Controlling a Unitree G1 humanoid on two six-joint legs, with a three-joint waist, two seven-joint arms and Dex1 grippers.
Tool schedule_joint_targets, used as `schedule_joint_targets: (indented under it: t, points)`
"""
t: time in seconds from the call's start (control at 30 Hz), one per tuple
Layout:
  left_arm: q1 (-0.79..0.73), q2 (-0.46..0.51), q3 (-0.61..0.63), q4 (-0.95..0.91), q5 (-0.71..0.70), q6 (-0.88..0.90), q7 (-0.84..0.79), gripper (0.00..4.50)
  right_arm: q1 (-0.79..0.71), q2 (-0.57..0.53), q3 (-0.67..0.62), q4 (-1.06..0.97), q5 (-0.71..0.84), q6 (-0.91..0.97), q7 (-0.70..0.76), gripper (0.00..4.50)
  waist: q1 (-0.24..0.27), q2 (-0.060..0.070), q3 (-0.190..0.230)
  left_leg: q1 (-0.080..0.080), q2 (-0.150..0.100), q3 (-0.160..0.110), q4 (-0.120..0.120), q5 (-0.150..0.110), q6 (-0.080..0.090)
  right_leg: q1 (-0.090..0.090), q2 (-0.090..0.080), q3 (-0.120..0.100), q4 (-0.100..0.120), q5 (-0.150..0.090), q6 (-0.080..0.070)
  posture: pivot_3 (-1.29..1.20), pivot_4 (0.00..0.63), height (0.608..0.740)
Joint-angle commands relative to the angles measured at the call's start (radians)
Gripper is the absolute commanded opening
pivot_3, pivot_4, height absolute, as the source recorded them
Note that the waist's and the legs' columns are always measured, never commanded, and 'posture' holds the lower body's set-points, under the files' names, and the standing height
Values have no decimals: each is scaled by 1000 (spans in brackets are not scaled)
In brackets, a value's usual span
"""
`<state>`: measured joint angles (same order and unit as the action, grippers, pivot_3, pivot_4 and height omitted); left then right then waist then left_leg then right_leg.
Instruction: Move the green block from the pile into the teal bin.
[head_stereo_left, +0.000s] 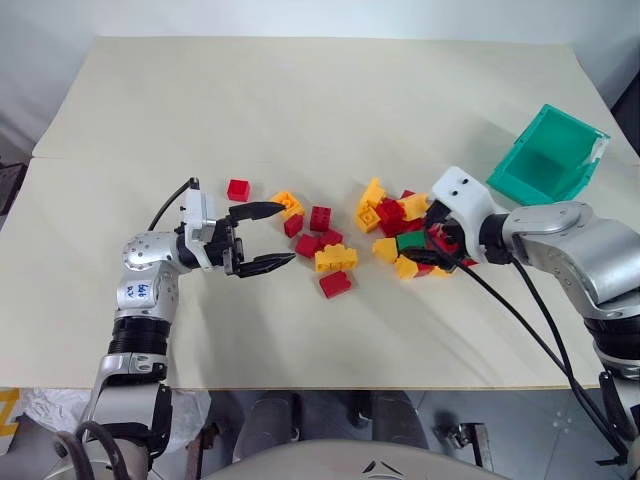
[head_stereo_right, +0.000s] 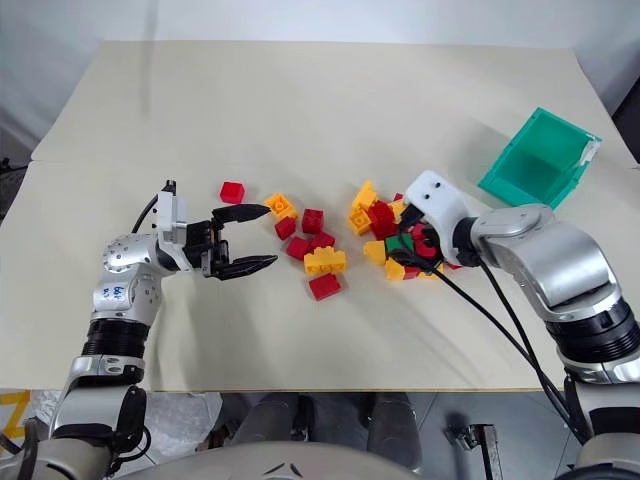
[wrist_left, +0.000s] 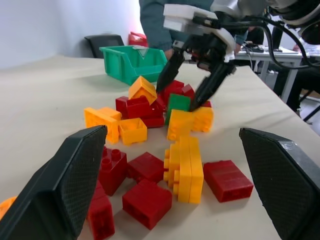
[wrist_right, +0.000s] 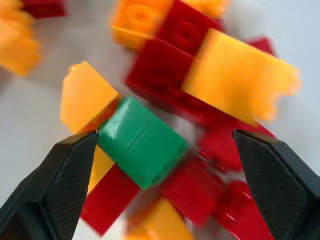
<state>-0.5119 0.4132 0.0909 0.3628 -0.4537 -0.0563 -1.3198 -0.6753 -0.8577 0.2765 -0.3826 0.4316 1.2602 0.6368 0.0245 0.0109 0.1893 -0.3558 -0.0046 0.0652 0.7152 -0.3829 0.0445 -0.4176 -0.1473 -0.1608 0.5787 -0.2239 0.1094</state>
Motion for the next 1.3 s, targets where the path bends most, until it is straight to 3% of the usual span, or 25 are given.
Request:
schedule_joint_targets:
  t: [0.03,0.27,0.3,0.53,0.63,0.97,1.1,1.13,1.3]
  points:
    - [7,-1,10,-38,-20,-9,8,4500,10,-5,41,-19,12,72,17,4482,0,0,0,-1,0,0,0,0,0,0,0,0,0,0,0,0,150,740]
    - [10,-7,10,-38,-21,-14,16,4500,5,36,64,24,-22,64,-3,4482,-2,0,0,-3,-1,1,0,-1,1,-2,0,0,-1,0,0,0,150,740]
    - [10,-8,10,-39,-21,-13,17,4500,4,40,64,34,-27,57,-4,4309,-2,0,0,-3,-1,1,0,-1,1,-2,0,0,-1,0,0,0,150,740]
    - [15,-8,8,-49,-23,-10,15,4500,-3,85,-24,40,-37,15,-29,2239,-5,0,0,-2,-1,1,1,-1,1,-2,0,0,0,0,1,0,150,740]
    - [18,-10,1,-65,-25,0,13,4500,23,106,-129,1,-22,19,-57,1257,-3,0,0,-3,-1,1,0,-1,1,-2,0,0,0,0,0,0,150,740]
    - [-10,-26,-29,-84,-30,30,7,4500,161,100,-410,-149,3,49,-114,1230,0,1,0,-13,-1,2,2,-1,1,-11,1,0,1,0,1,0,150,740]
    - [-28,-34,-38,-67,-27,27,0,4500,241,63,-410,-185,-17,-98,-77,1230,-1,0,0,-13,-1,3,2,-1,1,-11,1,0,1,1,1,0,150,740]
    - [-29,-35,-37,-66,-27,27,-1,4500,256,50,-400,-191,-21,-138,-62,1580,-1,0,0,-12,-1,3,2,-1,1,-11,1,0,1,1,1,0,150,740]
    - [-21,-34,-36,-76,-31,31,-5,4500,329,-16,-392,-274,14,-142,-15,1580,-3,0,0,-12,0,3,2,0,1,-11,2,1,1,1,1,0,150,740]
